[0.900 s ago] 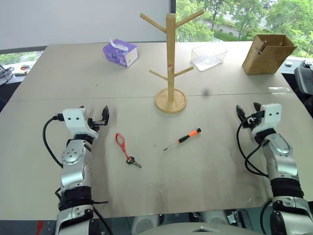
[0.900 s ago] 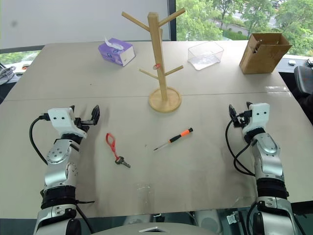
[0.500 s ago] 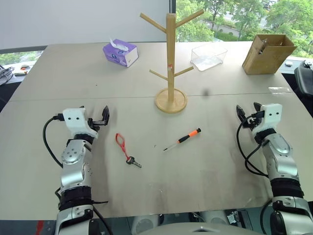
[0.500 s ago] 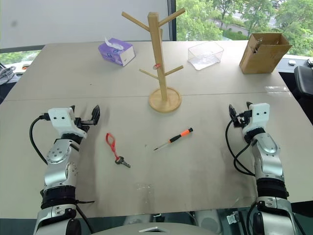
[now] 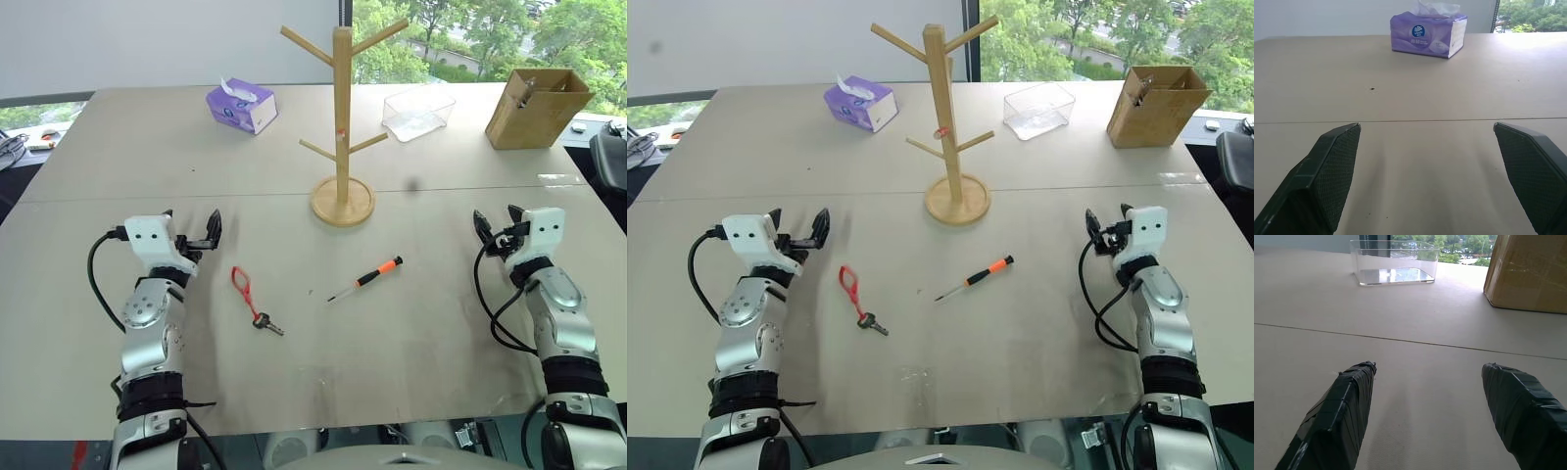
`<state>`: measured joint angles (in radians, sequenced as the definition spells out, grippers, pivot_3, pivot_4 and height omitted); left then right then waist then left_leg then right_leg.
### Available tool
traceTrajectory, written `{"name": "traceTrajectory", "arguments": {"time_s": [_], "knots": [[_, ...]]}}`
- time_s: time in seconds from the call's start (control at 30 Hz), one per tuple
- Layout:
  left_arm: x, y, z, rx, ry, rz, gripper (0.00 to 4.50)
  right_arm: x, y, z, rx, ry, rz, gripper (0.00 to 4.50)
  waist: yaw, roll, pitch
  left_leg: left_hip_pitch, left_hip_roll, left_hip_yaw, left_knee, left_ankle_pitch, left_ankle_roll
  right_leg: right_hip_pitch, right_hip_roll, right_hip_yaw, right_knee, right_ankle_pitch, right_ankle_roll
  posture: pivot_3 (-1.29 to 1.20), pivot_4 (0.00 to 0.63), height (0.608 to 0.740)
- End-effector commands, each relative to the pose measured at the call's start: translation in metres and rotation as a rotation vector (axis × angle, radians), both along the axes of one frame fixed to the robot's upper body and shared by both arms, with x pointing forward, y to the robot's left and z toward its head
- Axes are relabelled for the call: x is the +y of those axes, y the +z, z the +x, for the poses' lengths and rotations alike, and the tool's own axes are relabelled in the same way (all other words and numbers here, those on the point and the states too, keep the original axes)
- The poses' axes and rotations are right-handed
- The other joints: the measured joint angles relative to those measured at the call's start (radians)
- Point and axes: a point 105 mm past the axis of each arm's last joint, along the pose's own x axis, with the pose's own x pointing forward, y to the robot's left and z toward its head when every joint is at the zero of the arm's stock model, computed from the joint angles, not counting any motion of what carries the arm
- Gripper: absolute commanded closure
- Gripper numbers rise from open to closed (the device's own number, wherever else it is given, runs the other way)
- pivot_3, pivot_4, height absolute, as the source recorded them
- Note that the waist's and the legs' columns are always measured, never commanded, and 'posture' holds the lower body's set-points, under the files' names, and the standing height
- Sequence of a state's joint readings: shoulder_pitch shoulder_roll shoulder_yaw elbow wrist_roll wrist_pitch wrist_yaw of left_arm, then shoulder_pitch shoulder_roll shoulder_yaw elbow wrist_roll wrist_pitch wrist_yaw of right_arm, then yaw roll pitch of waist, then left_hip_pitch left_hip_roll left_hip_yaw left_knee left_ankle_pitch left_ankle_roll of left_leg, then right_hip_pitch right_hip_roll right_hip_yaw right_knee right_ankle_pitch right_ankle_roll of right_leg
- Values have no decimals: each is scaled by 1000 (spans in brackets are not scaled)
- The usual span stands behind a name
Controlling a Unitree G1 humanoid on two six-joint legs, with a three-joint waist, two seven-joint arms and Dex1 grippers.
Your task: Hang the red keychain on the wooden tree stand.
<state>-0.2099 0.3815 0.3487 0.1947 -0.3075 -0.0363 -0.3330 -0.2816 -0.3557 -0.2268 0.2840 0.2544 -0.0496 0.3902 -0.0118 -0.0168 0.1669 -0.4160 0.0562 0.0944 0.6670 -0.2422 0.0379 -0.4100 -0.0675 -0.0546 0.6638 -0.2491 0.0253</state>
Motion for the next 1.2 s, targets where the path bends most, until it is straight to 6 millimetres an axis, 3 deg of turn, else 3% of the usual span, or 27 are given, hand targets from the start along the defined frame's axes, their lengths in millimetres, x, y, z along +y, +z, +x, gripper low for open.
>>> {"name": "traceTrajectory", "arguments": {"time_s": [0.03,0.13,0.27,0.37,0.57,0.87,1.2], "knots": [[-31,30,-7,-112,-208,14,0,7,24,-1,-55,123,-11,785,0,0,0,0,0,0,0,0,-1,0,0,0,0,0,0,0,150,740],[-65,35,-25,-92,-480,-85,0,36,38,-9,-7,442,-87,785,-2,0,0,0,0,1,0,1,-1,0,-1,1,0,0,0,0,150,740],[-98,32,-60,-58,-715,68,0,61,64,-35,85,861,-258,785,-8,1,1,1,0,2,0,-1,2,0,0,2,0,0,0,0,150,740],[-126,15,-103,-5,-937,139,0,76,88,-60,163,1187,-432,785,-9,2,1,1,1,1,-1,-2,3,-1,1,2,-1,0,0,0,150,740],[-148,-8,-152,15,-1105,249,0,101,99,-74,225,1479,-684,785,2,3,2,0,1,-1,-2,-2,3,-2,-2,-1,-2,-2,-4,0,150,740],[-153,-10,-160,-35,-1054,251,0,123,86,-86,314,1647,-848,785,4,3,2,-3,0,0,0,-4,6,-4,-7,-1,-3,-1,-4,0,150,740],[-151,-18,-158,6,-1011,225,0,145,59,-70,339,1693,-994,785,-1,3,2,-2,1,1,0,-4,6,-4,-3,-2,-2,0,-3,0,150,740]]}}
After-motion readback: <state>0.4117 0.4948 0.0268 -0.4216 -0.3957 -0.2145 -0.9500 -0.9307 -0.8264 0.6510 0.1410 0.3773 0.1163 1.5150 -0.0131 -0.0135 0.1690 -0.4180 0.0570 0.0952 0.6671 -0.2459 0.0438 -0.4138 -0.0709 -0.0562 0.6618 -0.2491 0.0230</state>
